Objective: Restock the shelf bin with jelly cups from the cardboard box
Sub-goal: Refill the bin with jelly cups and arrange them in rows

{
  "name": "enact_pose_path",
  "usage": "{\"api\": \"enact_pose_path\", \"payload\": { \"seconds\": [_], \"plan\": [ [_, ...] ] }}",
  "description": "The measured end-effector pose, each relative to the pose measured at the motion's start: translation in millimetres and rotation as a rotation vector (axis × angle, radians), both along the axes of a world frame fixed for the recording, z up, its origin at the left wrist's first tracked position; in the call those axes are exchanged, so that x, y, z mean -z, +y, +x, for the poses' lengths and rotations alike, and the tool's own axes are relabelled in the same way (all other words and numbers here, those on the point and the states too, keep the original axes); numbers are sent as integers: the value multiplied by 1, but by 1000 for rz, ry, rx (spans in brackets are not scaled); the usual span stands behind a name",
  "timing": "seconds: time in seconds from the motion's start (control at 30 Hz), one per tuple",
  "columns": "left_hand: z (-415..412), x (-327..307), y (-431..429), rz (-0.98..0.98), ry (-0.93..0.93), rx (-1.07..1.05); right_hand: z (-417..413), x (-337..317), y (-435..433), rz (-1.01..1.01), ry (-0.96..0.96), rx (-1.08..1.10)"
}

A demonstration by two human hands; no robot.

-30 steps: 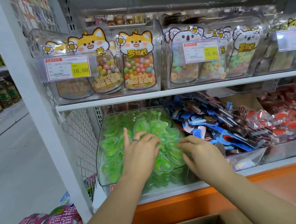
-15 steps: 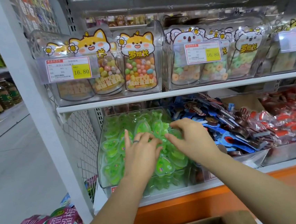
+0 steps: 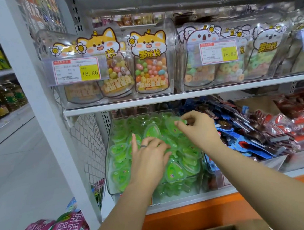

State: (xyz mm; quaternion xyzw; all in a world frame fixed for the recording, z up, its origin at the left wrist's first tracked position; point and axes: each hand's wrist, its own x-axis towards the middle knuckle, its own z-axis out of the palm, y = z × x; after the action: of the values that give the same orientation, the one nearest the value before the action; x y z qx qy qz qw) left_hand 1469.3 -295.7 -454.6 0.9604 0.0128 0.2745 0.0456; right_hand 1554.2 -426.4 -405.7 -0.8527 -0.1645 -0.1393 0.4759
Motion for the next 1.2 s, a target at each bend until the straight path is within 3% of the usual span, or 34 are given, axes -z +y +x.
{"api": "enact_pose_path", "payload": {
  "seconds": [0.1, 0.2, 0.3, 0.43, 0.67, 1.2],
  "plan": [
    [0, -1, 1, -7, 25, -7, -35, -6, -20, 344, 150, -91],
    [1, -4, 2, -24, 59, 8, -87, 13, -29, 742, 466, -156],
    [0, -10, 2, -7, 124, -2, -119, 41, -21, 945, 693, -84],
    [-3, -10, 3, -67, 150, 8, -125, 58, -8, 1027, 799, 72],
    [-9, -9, 5, -153, 156, 72, -120, 55, 11, 1100, 795, 193],
    [-8, -8, 5, -207, 118, 70, -112, 48, 7, 1175, 890, 57]
  ]
}}
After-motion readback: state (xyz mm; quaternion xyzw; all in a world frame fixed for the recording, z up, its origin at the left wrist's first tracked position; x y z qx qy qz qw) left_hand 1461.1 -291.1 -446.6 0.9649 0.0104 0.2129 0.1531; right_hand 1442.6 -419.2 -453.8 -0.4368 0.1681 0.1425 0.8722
